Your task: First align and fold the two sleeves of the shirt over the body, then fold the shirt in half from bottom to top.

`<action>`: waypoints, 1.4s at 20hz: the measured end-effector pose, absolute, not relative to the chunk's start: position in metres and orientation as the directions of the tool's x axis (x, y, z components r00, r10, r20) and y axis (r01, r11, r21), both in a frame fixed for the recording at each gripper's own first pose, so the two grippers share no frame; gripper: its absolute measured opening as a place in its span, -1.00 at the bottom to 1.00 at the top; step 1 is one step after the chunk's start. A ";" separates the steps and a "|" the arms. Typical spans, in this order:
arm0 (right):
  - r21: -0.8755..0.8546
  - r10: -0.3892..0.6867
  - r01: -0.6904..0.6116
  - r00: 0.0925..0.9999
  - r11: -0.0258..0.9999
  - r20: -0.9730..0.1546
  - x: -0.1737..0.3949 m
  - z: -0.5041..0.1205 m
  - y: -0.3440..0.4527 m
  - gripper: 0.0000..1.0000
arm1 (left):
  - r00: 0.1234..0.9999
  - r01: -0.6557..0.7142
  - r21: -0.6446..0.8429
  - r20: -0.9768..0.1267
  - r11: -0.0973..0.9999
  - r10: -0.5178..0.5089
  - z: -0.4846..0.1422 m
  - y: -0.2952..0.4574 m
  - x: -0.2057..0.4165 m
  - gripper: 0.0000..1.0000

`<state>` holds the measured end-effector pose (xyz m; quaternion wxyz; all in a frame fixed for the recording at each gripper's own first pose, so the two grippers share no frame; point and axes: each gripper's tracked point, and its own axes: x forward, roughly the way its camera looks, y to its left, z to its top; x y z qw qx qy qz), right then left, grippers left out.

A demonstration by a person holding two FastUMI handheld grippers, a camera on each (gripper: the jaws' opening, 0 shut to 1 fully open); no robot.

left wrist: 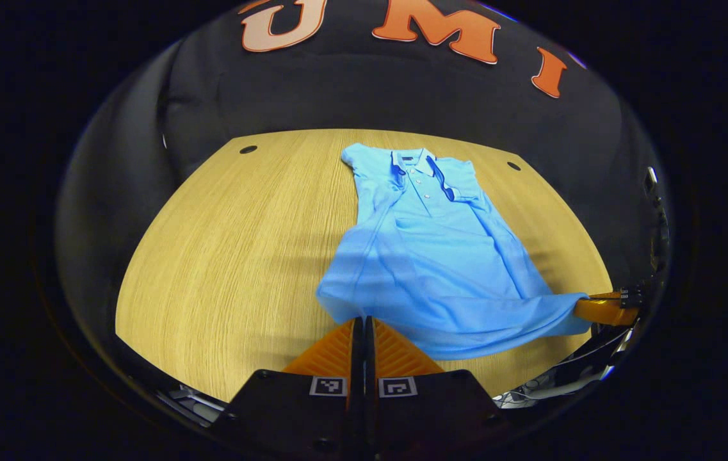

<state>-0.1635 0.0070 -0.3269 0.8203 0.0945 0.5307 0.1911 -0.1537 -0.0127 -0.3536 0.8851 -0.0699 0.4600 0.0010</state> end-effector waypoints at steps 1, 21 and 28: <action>0.358 0.413 -0.209 0.376 0.910 -0.830 -0.154 -0.323 0.008 -0.93 | 0.588 -0.057 -0.123 -0.806 0.991 -0.066 -0.349 -0.012 -0.145 -0.92; 0.253 0.314 -0.187 0.498 0.949 -0.808 0.034 -0.300 0.034 -0.92 | 0.676 0.048 -0.183 -0.718 0.982 -0.167 -0.321 0.019 0.054 -0.92; 0.191 0.265 -0.190 0.537 0.963 -0.801 0.104 -0.301 0.032 -0.93 | 0.718 0.107 -0.149 -0.672 0.983 -0.180 -0.317 0.022 0.130 -0.92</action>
